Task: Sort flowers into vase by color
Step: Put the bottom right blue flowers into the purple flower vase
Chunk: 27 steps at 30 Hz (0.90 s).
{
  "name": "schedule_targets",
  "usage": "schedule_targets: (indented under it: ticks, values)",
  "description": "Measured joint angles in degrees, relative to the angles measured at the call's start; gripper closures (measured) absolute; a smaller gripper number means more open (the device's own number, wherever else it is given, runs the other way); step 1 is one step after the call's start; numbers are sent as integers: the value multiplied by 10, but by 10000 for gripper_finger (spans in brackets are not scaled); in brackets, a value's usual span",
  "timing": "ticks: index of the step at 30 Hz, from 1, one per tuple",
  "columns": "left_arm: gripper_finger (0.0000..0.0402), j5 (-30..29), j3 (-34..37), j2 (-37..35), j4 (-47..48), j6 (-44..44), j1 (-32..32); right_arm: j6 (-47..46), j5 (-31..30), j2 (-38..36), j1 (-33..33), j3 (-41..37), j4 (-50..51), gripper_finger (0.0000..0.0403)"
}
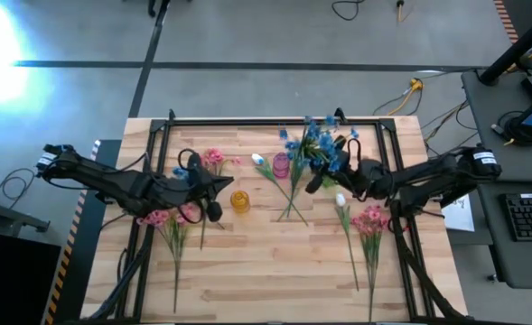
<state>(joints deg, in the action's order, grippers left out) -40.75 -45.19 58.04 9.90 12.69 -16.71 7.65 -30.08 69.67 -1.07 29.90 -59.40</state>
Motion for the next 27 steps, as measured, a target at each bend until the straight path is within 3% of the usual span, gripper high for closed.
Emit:
schedule_targets:
  ticks: [9, 27]
  values:
    - [402, -159, 0, 9, -6, -13, 3, -5, 16, 65, -61, 13, -89, 376]
    - [402, -167, 0, 0, 7, -65, 5, 9, 15, 167, -73, 77, -90, 376]
